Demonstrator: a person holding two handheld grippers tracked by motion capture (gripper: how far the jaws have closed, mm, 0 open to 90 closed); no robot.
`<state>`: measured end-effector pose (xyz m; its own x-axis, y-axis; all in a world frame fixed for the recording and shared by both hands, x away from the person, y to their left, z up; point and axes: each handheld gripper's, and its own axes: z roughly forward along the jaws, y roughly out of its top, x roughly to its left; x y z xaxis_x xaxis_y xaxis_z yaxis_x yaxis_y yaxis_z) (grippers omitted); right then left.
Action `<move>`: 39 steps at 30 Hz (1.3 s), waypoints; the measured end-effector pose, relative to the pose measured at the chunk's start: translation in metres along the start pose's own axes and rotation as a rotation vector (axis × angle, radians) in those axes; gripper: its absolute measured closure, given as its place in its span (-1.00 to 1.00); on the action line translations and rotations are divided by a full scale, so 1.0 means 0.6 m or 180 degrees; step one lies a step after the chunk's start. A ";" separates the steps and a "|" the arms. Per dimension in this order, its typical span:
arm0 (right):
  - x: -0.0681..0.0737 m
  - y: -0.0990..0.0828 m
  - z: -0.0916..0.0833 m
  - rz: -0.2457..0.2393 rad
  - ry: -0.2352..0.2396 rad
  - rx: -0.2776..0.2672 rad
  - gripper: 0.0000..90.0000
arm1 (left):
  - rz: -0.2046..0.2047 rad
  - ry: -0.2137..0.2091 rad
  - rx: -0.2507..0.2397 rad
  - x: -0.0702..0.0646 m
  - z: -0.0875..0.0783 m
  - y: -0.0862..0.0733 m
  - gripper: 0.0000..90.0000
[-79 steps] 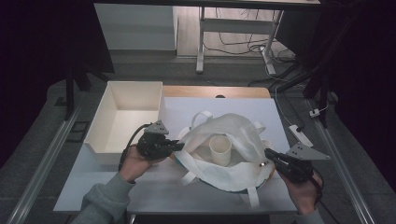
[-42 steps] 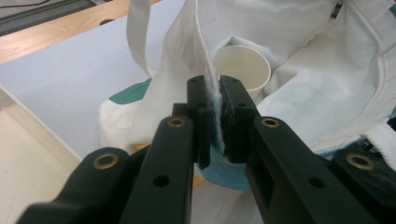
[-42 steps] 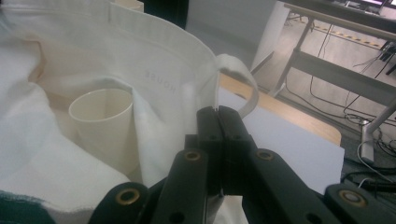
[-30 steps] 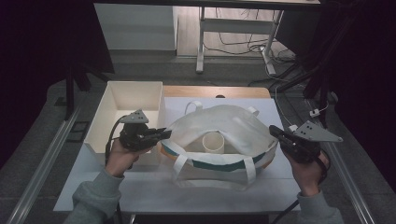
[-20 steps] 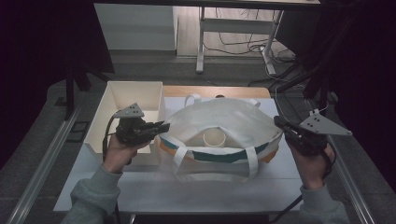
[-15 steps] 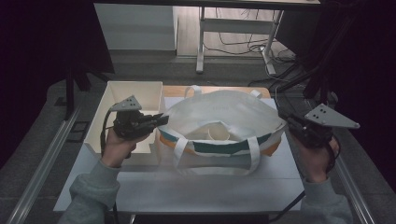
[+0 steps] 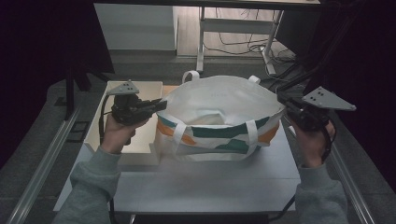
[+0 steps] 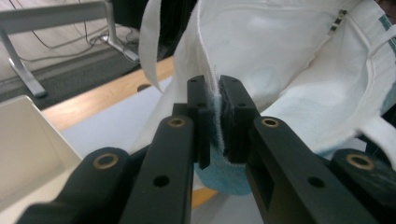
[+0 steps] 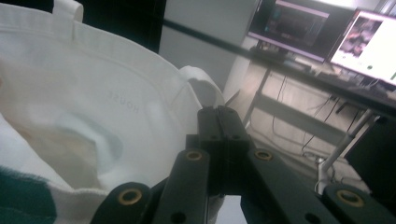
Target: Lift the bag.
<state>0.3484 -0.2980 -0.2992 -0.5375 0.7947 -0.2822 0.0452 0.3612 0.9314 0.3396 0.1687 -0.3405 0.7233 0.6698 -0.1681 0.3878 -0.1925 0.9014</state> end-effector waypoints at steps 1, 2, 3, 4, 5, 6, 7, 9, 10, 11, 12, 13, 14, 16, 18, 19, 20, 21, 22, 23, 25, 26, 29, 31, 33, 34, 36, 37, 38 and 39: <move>0.000 -0.007 0.008 0.0011 0.0011 0.0049 1.00 | -0.0007 -0.0008 0.0033 0.001 0.006 -0.004 0.84; 0.001 -0.014 0.015 0.0026 0.0027 0.0094 1.00 | -0.0008 -0.0016 0.0079 0.002 0.011 -0.007 0.84; 0.001 -0.021 0.022 0.0044 0.0044 0.0138 1.00 | -0.0014 -0.0012 0.0115 0.003 0.017 -0.011 0.84; 0.001 -0.028 0.028 0.0070 0.0063 0.0177 1.00 | -0.0026 -0.0012 0.0152 0.004 0.021 -0.015 0.84; 0.001 -0.035 0.034 0.0086 0.0075 0.0216 1.00 | -0.0033 -0.0016 0.0196 0.005 0.026 -0.019 0.84; 0.002 -0.043 0.039 0.0094 0.0087 0.0258 1.00 | -0.0038 -0.0021 0.0240 0.005 0.031 -0.024 0.84; 0.002 -0.050 0.045 0.0107 0.0108 0.0297 1.00 | -0.0021 -0.0004 0.0295 0.005 0.036 -0.029 0.83; 0.003 -0.064 0.055 0.0123 0.0130 0.0388 1.00 | -0.0007 0.0025 0.0382 0.006 0.044 -0.039 0.83; 0.004 -0.071 0.059 0.0133 0.0146 0.0424 1.00 | -0.0020 0.0010 0.0416 0.008 0.048 -0.043 0.83; 0.004 -0.078 0.064 0.0154 0.0162 0.0462 1.00 | -0.0033 0.0003 0.0438 0.009 0.051 -0.048 0.83; 0.005 -0.084 0.069 0.0164 0.0176 0.0495 1.00 | -0.0042 -0.0006 0.0466 0.010 0.054 -0.052 0.83; 0.006 -0.090 0.072 0.0179 0.0189 0.0524 1.00 | -0.0055 -0.0017 0.0492 0.011 0.057 -0.056 0.83; 0.006 -0.096 0.076 0.0198 0.0207 0.0550 1.00 | -0.0061 -0.0019 0.0517 0.011 0.059 -0.059 0.83; 0.007 -0.104 0.081 0.0214 0.0227 0.0593 1.00 | -0.0051 -0.0029 0.0541 0.009 0.062 -0.063 0.82; 0.007 -0.108 0.083 0.0222 0.0244 0.0608 0.99 | -0.0053 -0.0021 0.0545 0.009 0.063 -0.065 0.82; 0.008 -0.108 0.084 0.0223 0.0255 0.0610 0.99 | -0.0056 -0.0022 0.0547 0.009 0.063 -0.065 0.81; 0.008 -0.107 0.083 0.0221 0.0259 0.0603 0.99 | -0.0058 -0.0023 0.0546 0.010 0.063 -0.065 0.81; 0.008 -0.105 0.083 0.0215 0.0274 0.0595 0.99 | -0.0062 -0.0027 0.0543 0.010 0.063 -0.065 0.81; 0.009 -0.103 0.083 0.0208 0.0287 0.0591 0.99 | -0.0065 -0.0037 0.0537 0.010 0.063 -0.065 0.80; 0.010 -0.103 0.083 0.0197 0.0296 0.0593 0.99 | -0.0069 -0.0047 0.0529 0.011 0.063 -0.066 0.78; 0.010 -0.103 0.085 0.0202 0.0342 0.0597 0.98 | -0.0070 -0.0070 0.0517 0.011 0.062 -0.067 0.73; 0.010 -0.103 0.086 0.0213 0.0364 0.0592 0.98 | -0.0072 -0.0084 0.0514 0.011 0.061 -0.068 0.70; 0.008 -0.105 0.087 0.0278 0.0429 0.0568 0.95 | -0.0090 -0.0089 0.0518 0.011 0.060 -0.069 0.63; 0.009 -0.105 0.085 0.0279 0.0445 0.0563 0.93 | -0.0088 -0.0087 0.0517 0.010 0.058 -0.070 0.56; 0.011 -0.104 0.082 0.0276 0.0482 0.0553 0.83 | -0.0084 -0.0090 0.0507 0.008 0.055 -0.071 0.44; 0.012 -0.103 0.081 0.0277 0.0472 0.0552 0.71 | -0.0082 -0.0082 0.0504 0.006 0.053 -0.072 0.36; 0.014 -0.101 0.077 0.0288 0.0451 0.0536 0.47 | -0.0084 -0.0048 0.0483 0.004 0.049 -0.073 0.16; 0.015 -0.100 0.074 0.0314 0.0464 0.0515 0.34 | -0.0088 -0.0039 0.0461 0.003 0.046 -0.073 0.05; 0.015 -0.098 0.070 0.0338 0.0467 0.0488 0.26 | -0.0086 -0.0038 0.0437 0.001 0.042 -0.074 -0.03; 0.017 -0.097 0.064 0.0349 0.0463 0.0458 0.19 | -0.0078 -0.0034 0.0409 -0.001 0.038 -0.074 -0.06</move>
<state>0.3730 -0.2922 -0.3650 -0.6380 0.7581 -0.1352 0.2241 0.3507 0.9093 0.3351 0.1606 -0.3899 0.7184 0.6679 -0.1943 0.4750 -0.2670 0.8385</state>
